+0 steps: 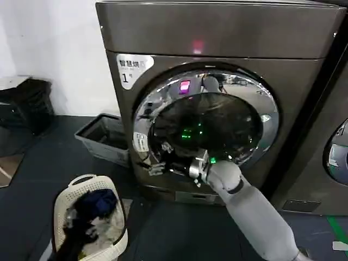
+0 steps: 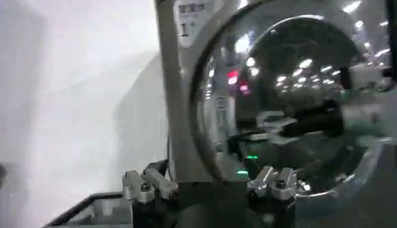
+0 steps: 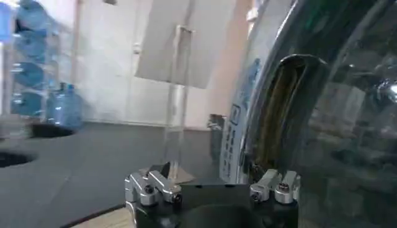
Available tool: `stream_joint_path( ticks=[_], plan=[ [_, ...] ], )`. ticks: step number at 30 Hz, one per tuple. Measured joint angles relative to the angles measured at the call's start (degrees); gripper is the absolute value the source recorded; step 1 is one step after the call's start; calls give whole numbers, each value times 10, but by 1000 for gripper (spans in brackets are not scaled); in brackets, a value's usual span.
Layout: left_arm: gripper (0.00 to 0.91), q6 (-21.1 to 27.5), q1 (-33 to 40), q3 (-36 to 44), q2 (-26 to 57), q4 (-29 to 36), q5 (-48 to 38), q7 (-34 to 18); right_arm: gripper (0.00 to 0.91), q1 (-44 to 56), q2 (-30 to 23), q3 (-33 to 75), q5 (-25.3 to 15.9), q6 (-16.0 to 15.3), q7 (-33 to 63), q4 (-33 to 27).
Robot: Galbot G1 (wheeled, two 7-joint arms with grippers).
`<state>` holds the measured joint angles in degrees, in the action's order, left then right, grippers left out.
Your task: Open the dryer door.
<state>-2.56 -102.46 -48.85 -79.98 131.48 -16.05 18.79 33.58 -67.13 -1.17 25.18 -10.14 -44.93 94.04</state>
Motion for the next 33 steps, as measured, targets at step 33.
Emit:
stream_joint_path(
  ticks=[33],
  plan=[
    [907, -77, 256, 73, 294, -286, -335, 41, 907, 153, 92, 119, 44, 4, -224, 130]
  ],
)
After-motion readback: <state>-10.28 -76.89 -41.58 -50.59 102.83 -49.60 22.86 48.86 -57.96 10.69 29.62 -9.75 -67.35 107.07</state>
